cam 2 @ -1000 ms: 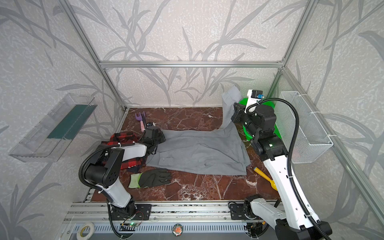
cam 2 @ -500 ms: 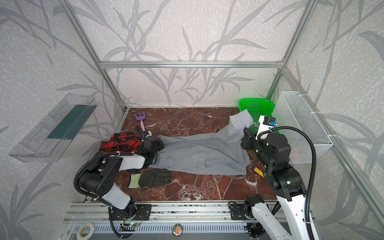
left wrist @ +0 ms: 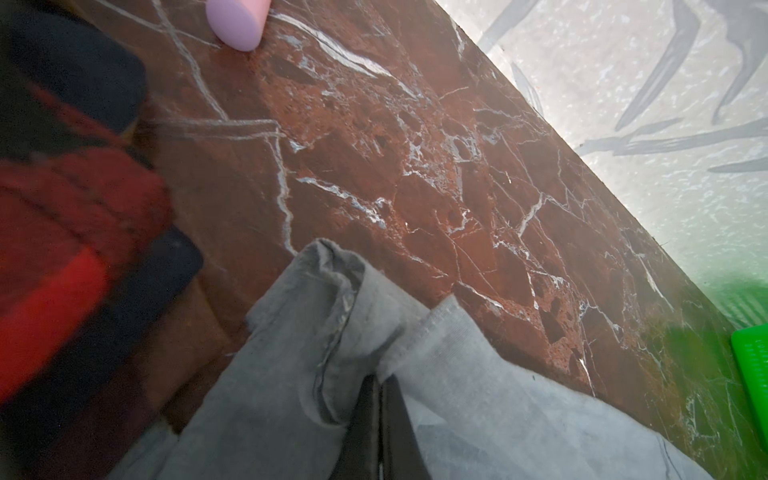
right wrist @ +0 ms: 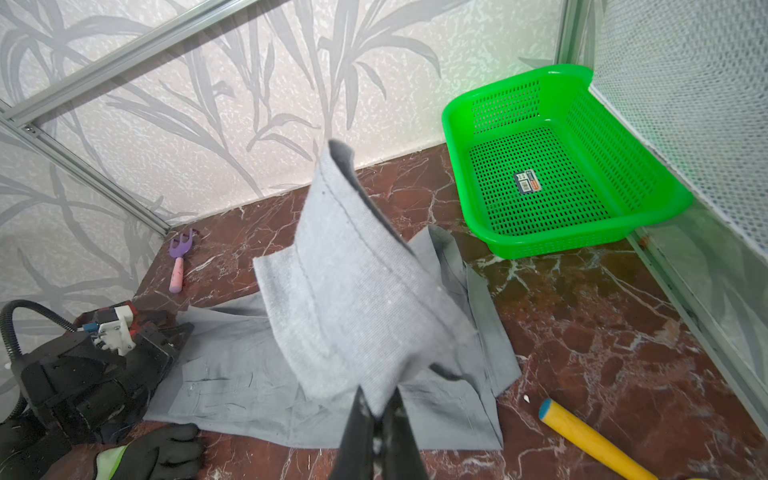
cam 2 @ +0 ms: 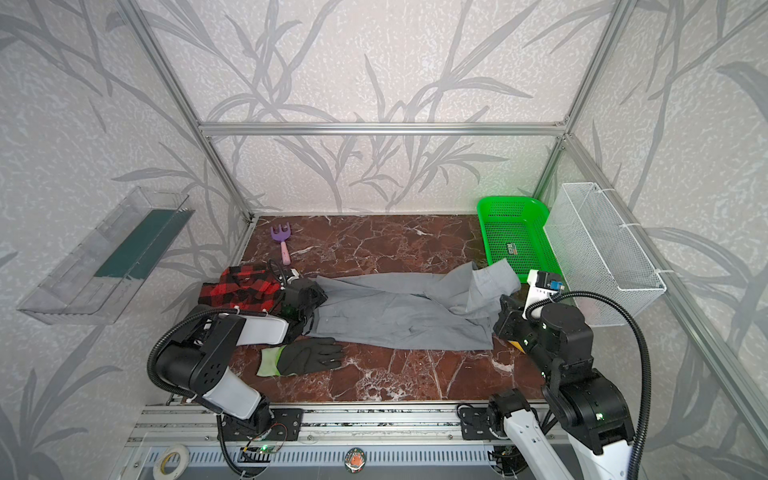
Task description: Fold and stack the long sleeve shirts
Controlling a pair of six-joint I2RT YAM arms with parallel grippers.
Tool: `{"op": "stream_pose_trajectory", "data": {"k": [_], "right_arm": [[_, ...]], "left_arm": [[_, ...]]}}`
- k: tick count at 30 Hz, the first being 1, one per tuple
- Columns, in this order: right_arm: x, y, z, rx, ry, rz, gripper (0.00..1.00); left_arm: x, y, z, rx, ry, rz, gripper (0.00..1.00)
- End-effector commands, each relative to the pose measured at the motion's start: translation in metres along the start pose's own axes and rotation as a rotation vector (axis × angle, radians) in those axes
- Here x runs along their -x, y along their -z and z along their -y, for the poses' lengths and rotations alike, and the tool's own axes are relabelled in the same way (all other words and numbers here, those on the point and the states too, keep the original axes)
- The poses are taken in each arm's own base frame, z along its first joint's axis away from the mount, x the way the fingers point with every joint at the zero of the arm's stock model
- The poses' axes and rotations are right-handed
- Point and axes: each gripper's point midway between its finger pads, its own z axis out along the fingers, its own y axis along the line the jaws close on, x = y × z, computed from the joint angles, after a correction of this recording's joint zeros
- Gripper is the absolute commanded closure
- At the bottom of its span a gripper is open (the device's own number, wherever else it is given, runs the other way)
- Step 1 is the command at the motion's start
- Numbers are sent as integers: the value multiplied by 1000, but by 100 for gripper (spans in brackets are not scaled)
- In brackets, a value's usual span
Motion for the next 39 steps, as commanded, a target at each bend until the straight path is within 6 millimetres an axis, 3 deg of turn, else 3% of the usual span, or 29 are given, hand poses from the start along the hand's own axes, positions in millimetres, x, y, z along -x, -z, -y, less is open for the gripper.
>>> {"op": "stream_pose_trajectory", "data": {"k": [1, 9, 10, 13, 16, 23, 27, 31, 35, 39], "right_arm": [[-3, 18, 5, -25, -11, -18, 100], [-38, 17, 15, -31, -39, -108, 100], [-42, 16, 14, -20, -51, -110, 100], [-46, 15, 11, 6, -73, -108, 100], [-48, 11, 9, 18, -72, -120, 100], [-36, -6, -3, 54, -55, -111, 100], [-16, -20, -17, 92, -22, -81, 100], [-5, -45, -36, 149, -4, -121, 100], [16, -66, -58, 210, 9, -93, 100], [22, -92, -100, 315, 78, -145, 100]], "left_arm": [[15, 8, -5, 24, 50, 46, 100], [0, 3, -15, 40, 73, -2, 98], [-2, 2, -17, 42, 82, -6, 91], [-3, 5, -22, 33, 144, -12, 86], [7, 11, -17, 32, 157, -4, 66], [41, 40, -11, 68, 163, 69, 40], [56, 58, -13, 102, 186, 108, 33], [71, 73, -9, 120, 182, 127, 31], [81, 85, -7, 166, 164, 113, 23], [86, 102, -11, 196, 210, 106, 10]]}}
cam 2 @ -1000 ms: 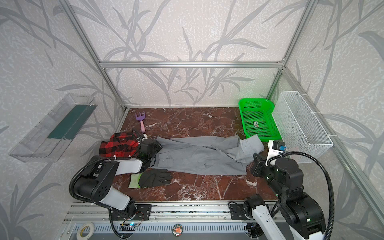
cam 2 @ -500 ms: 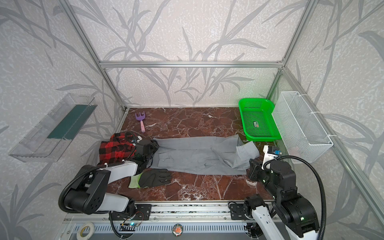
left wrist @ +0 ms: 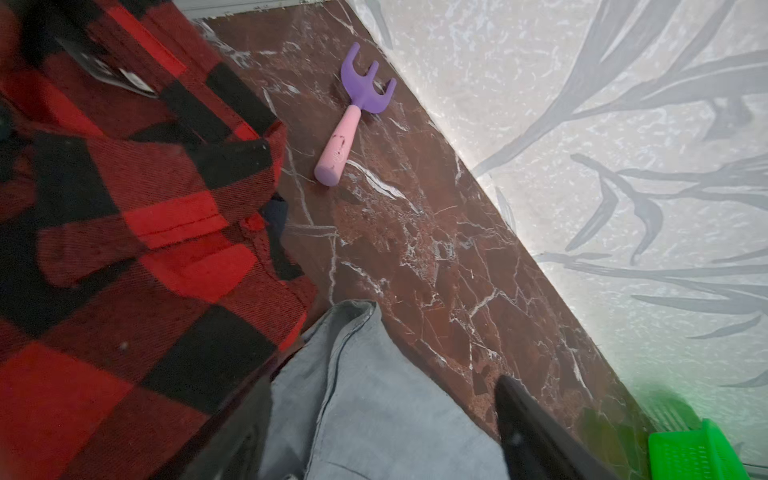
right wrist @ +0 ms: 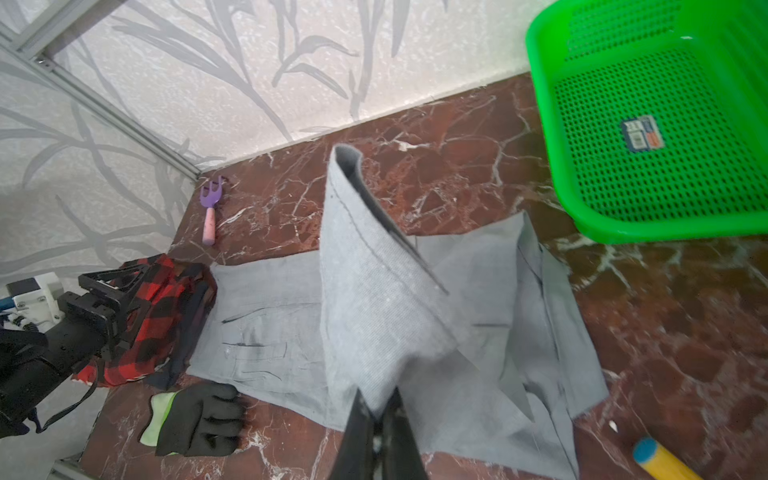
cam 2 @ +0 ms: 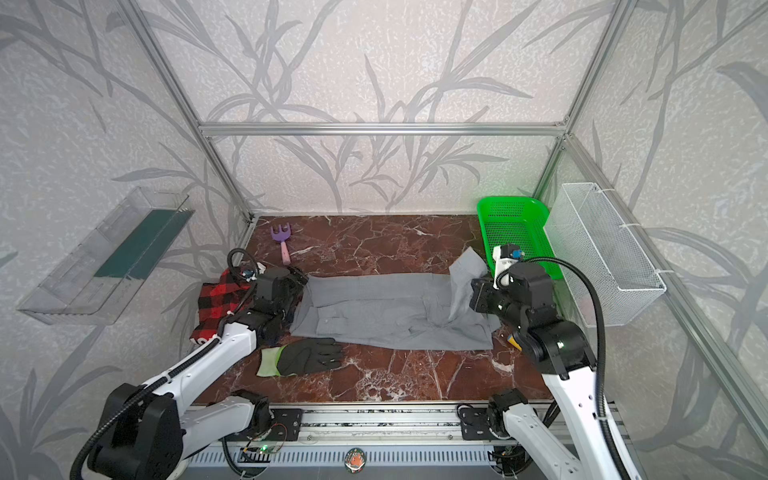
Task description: Fold and stack the long sleeve shirts
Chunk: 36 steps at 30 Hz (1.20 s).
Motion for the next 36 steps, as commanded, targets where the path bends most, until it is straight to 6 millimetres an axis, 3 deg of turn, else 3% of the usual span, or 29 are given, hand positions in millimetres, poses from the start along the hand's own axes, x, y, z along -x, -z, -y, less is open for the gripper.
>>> {"op": "stream_pose_trajectory", "data": {"k": [1, 5, 14, 23, 30, 36], "right_arm": [[31, -16, -51, 142, 121, 48, 100], [29, -49, -92, 203, 231, -10, 100], [1, -130, -140, 295, 308, -151, 100], [-25, -192, -150, 260, 372, -233, 100], [-10, -215, -155, 149, 457, -149, 100], [-48, -245, -176, 170, 535, -222, 100]], "left_arm": [[10, 17, -15, 72, 6, 8, 9], [27, 37, -7, 30, -28, 38, 1], [44, 59, 11, -2, -206, -11, 1], [52, 62, 30, -139, -221, -33, 1], [53, 70, 60, -318, -218, -39, 1], [55, 75, 54, -318, -241, -12, 1]]}}
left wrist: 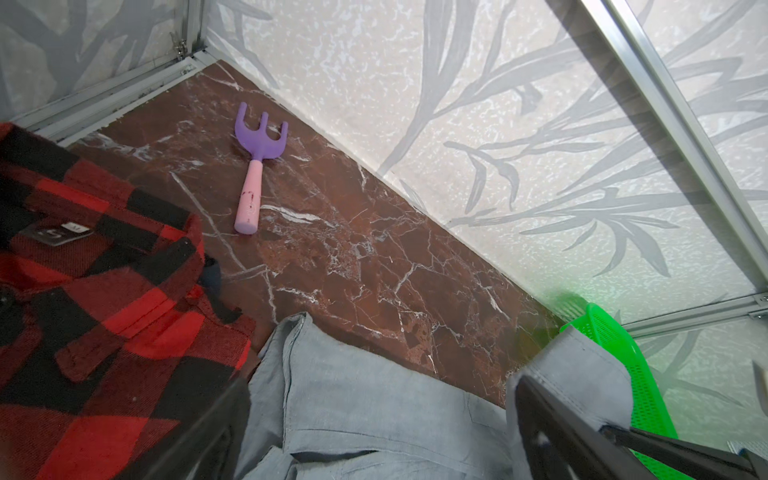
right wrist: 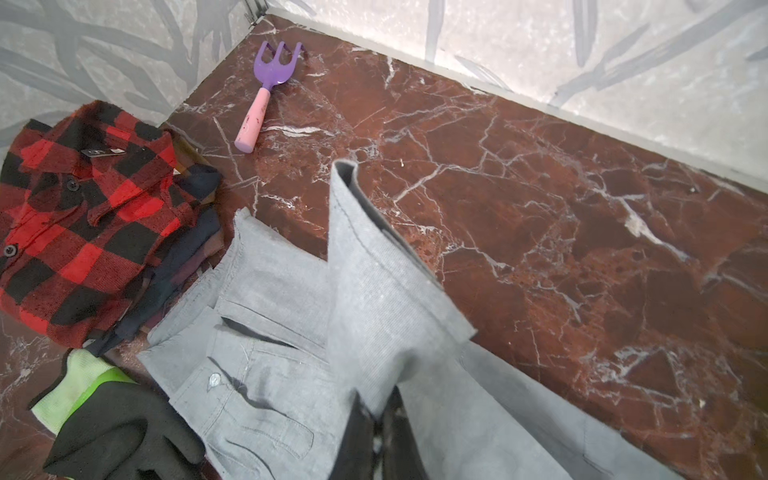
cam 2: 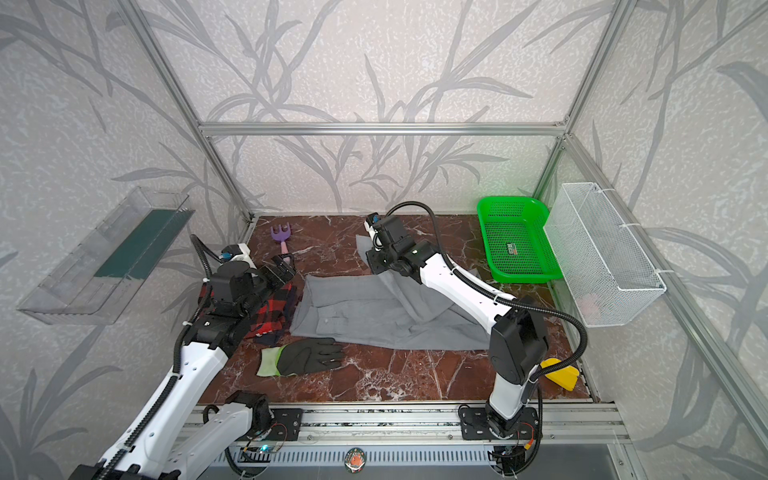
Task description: Fold and stack the long sleeve shirts
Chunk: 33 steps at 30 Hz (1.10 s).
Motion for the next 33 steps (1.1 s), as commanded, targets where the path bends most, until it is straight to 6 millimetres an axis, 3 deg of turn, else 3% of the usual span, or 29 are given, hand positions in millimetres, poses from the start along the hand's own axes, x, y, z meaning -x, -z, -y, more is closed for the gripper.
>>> {"op": "stream_pose_trajectory", "data": {"k": [1, 7, 14, 18, 26, 33], "right_arm": [[-6, -18, -16, 24, 37, -10, 100], [-31, -51, -50, 88, 88, -75, 100], [-56, -81, -67, 118, 81, -134, 100], [-66, -91, -75, 150, 47, -160, 91], [-69, -75, -94, 246, -26, -167, 60], [-49, -39, -101, 305, -59, -114, 56]], "left_arm": [[2, 6, 1, -26, -27, 24, 1], [5, 6, 1, -25, -27, 41, 1], [5, 5, -1, -23, -25, 39, 1], [5, 5, -3, -15, -30, 40, 1], [2, 4, -4, -16, -35, 31, 1], [-11, -7, -8, -4, -34, -47, 1]]}}
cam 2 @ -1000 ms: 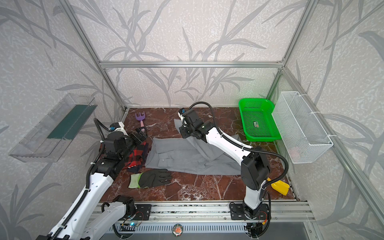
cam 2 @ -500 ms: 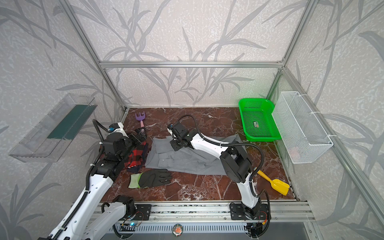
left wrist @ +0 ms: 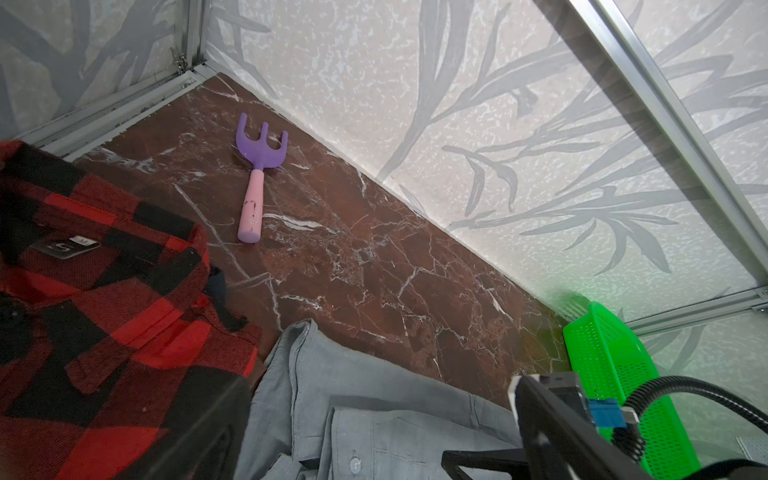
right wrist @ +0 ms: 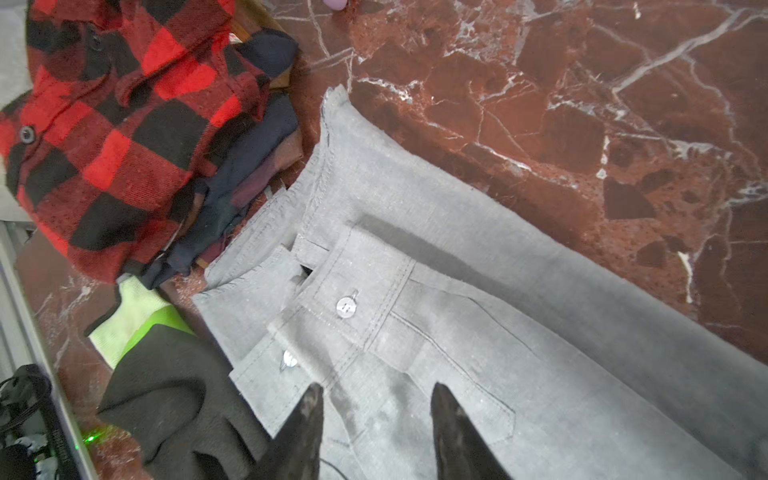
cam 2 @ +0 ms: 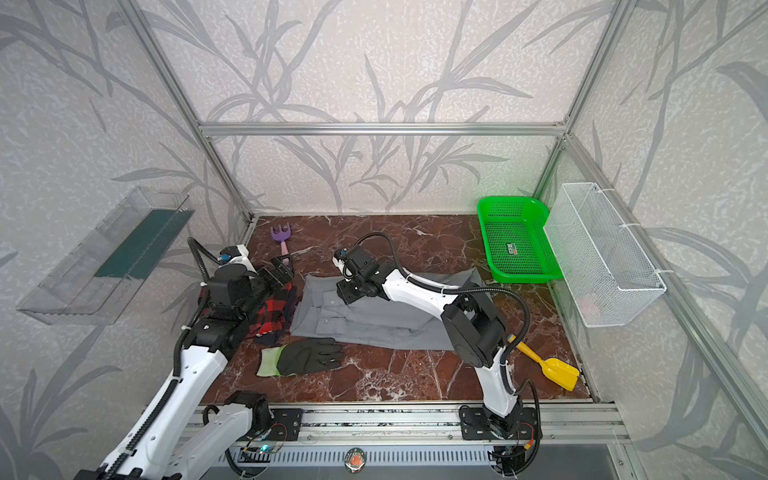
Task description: Fold and stack the long sleeve shirts
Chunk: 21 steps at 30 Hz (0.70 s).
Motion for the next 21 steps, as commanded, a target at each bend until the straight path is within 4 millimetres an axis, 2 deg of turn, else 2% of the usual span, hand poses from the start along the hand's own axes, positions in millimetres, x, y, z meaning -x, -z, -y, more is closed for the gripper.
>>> {"op": "stream_pose_trajectory", "data": {"k": [1, 2, 4, 8, 11, 15, 17, 21], "right_arm": [[24, 42, -21, 86, -22, 92, 56], [26, 51, -16, 90, -47, 96, 56], [28, 70, 6, 74, -121, 112, 56], [15, 110, 92, -52, -313, 160, 57], [-11, 127, 150, -173, -437, 150, 59], [-48, 138, 217, -300, -628, 169, 61], [-63, 141, 244, -334, -717, 189, 61], [-94, 135, 280, -414, -811, 168, 61]], "left_arm": [[-10, -5, 0, -10, -9, -51, 1], [-14, -8, -1, -10, -3, -70, 1], [-24, -14, -3, -7, 10, -114, 1], [-48, -30, -7, 6, 54, -230, 1], [-66, -41, -9, 17, 73, -308, 1], [-86, -50, -10, 61, 44, -405, 1], [-94, -52, -10, 79, 23, -432, 1], [-107, -55, -15, 123, -3, -464, 1]]}}
